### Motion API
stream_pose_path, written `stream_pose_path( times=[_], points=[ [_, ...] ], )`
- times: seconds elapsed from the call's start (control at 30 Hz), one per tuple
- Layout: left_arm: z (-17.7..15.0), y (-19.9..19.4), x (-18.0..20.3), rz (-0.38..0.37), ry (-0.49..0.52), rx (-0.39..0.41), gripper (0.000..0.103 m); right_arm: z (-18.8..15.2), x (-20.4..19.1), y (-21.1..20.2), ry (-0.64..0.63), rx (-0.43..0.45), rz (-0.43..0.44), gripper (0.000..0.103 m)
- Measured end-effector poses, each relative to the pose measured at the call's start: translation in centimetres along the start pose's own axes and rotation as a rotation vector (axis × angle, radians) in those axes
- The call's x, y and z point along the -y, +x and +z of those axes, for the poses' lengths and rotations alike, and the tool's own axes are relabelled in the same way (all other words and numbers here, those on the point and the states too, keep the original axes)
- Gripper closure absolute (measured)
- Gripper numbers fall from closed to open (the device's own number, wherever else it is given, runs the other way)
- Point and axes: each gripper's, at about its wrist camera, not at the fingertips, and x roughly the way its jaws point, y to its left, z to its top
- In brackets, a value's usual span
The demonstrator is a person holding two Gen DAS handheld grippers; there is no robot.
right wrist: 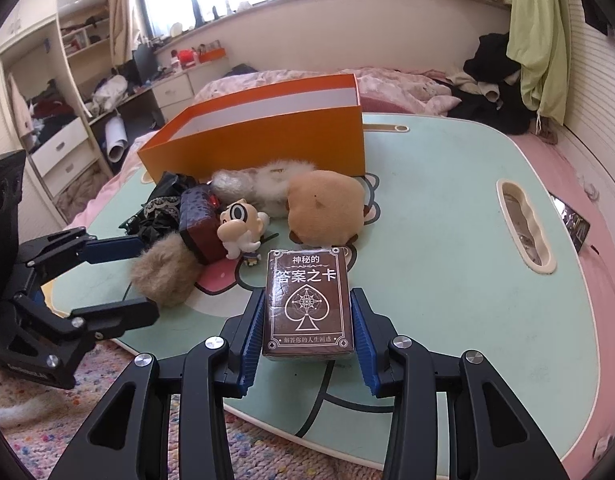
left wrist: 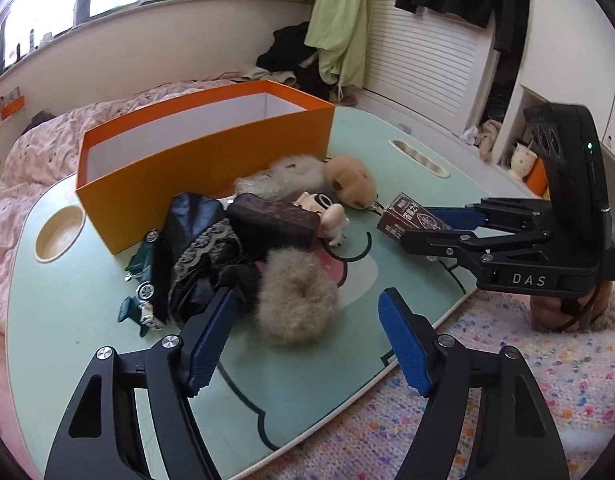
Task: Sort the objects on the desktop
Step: 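Grasp the brown card deck with the right tool while the left tool grasps the beige pompom, then drop the card deck into the orange box with the right tool while the left drops the pompom in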
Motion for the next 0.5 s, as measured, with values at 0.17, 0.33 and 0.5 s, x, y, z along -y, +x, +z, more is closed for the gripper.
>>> stream_pose_path(
  times=[0.17, 0.33, 0.5],
  points=[
    [1.0, 2.7, 0.3, -0.007, 0.031, -0.084, 0.059, 0.0, -0.1, 0.0, 0.0, -0.003, 0.003, 0.063],
    [1.1, 2.6, 0.0, -0.048, 0.015, -0.061, 0.068, 0.0, -0.1, -0.1, -0.008, 0.003, 0.006, 0.063],
    [1.2, -0.6, -0.2, -0.057, 0.019, 0.052, 0.068, 0.1, -0.1, -0.6, -0.015, 0.028, 0.002, 0.063]
  ],
)
